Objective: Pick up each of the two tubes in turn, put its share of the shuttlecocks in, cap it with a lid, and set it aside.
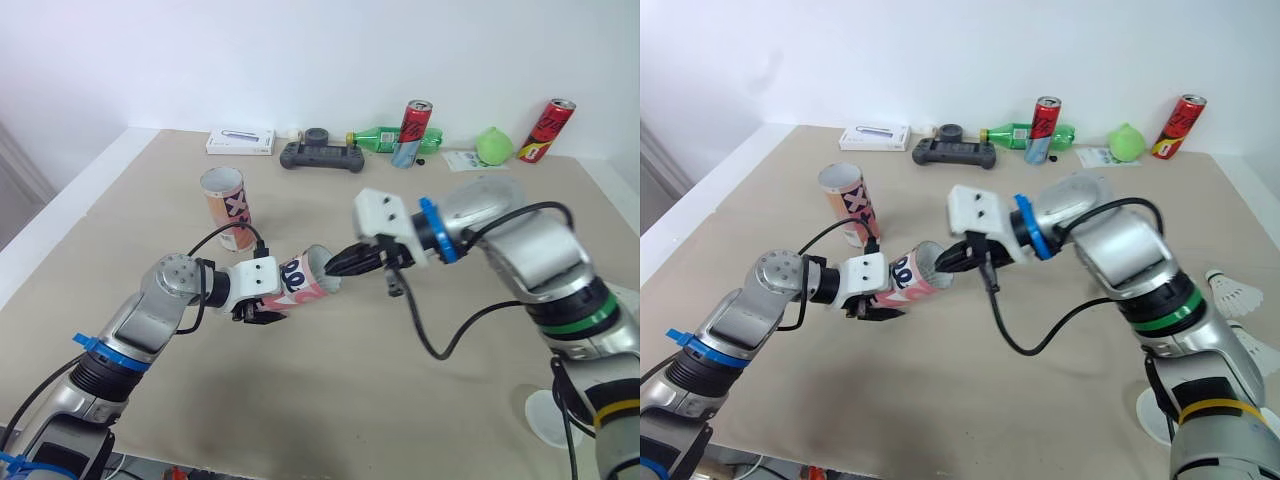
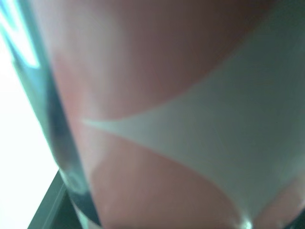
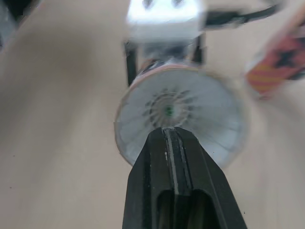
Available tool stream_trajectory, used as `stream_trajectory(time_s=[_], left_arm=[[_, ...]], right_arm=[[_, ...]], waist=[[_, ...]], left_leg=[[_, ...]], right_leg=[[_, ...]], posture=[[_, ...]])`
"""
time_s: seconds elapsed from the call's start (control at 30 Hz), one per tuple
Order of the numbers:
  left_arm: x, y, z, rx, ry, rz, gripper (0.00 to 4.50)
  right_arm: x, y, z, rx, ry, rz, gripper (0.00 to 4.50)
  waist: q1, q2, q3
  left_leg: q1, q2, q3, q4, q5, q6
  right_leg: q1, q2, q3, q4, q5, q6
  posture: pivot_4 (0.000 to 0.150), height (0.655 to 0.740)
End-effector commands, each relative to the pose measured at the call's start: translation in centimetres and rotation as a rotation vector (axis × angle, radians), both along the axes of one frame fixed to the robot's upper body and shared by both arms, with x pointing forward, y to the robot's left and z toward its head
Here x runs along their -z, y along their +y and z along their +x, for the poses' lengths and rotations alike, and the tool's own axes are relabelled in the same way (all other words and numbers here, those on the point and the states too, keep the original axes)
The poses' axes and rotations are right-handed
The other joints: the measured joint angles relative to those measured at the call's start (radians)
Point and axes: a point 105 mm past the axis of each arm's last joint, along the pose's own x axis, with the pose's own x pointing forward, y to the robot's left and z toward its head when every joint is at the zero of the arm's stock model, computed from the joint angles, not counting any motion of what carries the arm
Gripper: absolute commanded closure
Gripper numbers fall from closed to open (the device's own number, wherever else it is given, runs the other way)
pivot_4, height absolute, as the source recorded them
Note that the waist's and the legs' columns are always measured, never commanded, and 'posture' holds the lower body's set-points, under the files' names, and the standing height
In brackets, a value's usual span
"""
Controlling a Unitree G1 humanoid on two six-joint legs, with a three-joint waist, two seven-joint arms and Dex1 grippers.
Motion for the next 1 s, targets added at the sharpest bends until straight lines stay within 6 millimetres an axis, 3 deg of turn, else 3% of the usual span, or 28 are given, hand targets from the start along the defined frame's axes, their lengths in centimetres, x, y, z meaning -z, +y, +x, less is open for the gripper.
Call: stream_trajectory(time_s=[0.03,0.27,0.37,0.47,0.57,0.67,0.8,1.0], left_arm=[[2.1,-0.4,-0.9,0.011,0.085,0.022,1.67],[2.1,-0.5,-1.0,0.005,0.087,0.018,1.67],[2.1,-0.5,-1.0,0.002,0.088,0.017,1.67],[2.2,-0.5,-1.1,0.000,0.091,0.015,1.67],[2.3,-0.5,-1.2,-0.004,0.092,0.013,1.67],[2.2,-0.4,-1.3,-0.010,0.088,0.010,1.67],[2.2,-0.2,-1.4,-0.015,0.088,0.009,1.67],[1.8,-0.4,-1.2,-0.015,0.071,-0.012,1.67]], right_arm=[[0.5,1.3,0.4,-0.045,-0.080,-0.075,4.45],[3.5,4.0,-0.1,-0.150,-0.118,-0.184,4.45],[3.3,5.2,-0.5,-0.182,-0.119,-0.158,4.45],[1.3,5.7,-0.9,-0.192,-0.101,-0.073,4.45],[-1.5,4.6,-1.4,-0.179,-0.066,0.030,4.45],[-3.9,2.1,-1.7,-0.135,-0.046,0.093,4.45],[-5.3,-0.9,-2.1,-0.066,-0.035,0.122,4.45],[-7.1,-4.0,-1.9,0.035,-0.047,0.161,4.45]], waist=[[-0.001,0.000,0.000],[-0.002,0.000,0.000],[-0.008,0.001,-0.001],[-0.016,0.001,-0.001],[-0.016,0.001,0.000],[-0.015,0.002,0.000],[-0.013,0.001,0.001],[-0.015,0.004,0.004]], left_leg=[[0.000,0.000,0.000,0.000,0.000,0.000],[0.001,0.000,-0.002,0.000,0.000,0.000],[0.004,0.000,-0.003,0.000,0.000,0.000],[0.005,0.001,-0.004,0.000,0.001,-0.001],[0.005,0.001,-0.005,0.000,0.002,-0.002],[0.002,-0.001,-0.007,0.000,0.002,-0.002],[-0.001,-0.003,-0.008,0.000,0.001,-0.002],[-0.001,-0.002,-0.010,0.000,0.001,-0.002]], right_leg=[[0.000,0.000,0.000,0.000,0.000,0.000],[0.000,0.001,-0.001,0.001,0.000,0.000],[0.001,0.002,-0.002,0.001,-0.001,0.000],[0.001,0.002,-0.002,0.003,-0.001,-0.002],[0.001,0.002,-0.003,0.004,-0.001,-0.002],[0.001,0.000,-0.004,0.004,0.000,0.002],[0.002,-0.002,-0.005,0.003,-0.001,0.005],[0.002,-0.004,-0.007,0.003,-0.003,0.001]], posture=[[0.150,0.7395],[0.150,0.7395],[0.150,0.7395],[0.150,0.7395],[0.150,0.7395],[0.150,0.7395],[0.150,0.7395],[0.150,0.7395]])
